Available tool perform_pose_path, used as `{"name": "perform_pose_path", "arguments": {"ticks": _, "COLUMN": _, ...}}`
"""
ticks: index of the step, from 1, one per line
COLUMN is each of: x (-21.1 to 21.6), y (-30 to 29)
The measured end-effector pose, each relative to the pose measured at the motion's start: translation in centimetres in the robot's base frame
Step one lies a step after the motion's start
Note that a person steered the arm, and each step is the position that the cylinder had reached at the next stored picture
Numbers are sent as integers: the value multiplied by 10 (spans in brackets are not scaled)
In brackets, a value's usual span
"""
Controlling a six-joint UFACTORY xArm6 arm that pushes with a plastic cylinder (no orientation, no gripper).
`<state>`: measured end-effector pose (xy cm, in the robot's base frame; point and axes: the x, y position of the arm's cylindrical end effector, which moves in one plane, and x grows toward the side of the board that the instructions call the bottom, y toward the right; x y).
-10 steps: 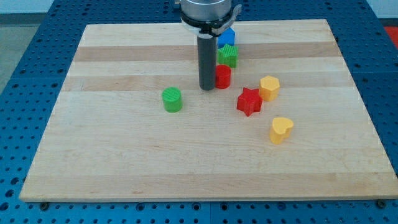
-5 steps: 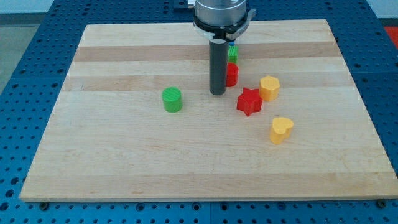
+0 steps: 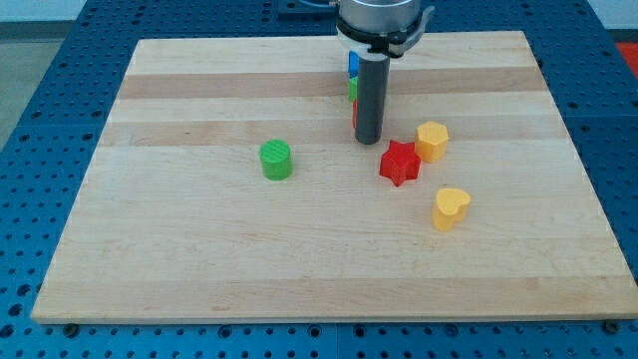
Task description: Move red circle to bottom side of the green star
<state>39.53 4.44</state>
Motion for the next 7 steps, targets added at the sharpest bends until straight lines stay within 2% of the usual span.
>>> {"name": "perform_pose_path", "arguments": {"ticks": 5, "x": -4, "y": -4}}
{"name": "perform_pose_path", "arguments": {"ticks": 7, "x": 10, "y": -54}}
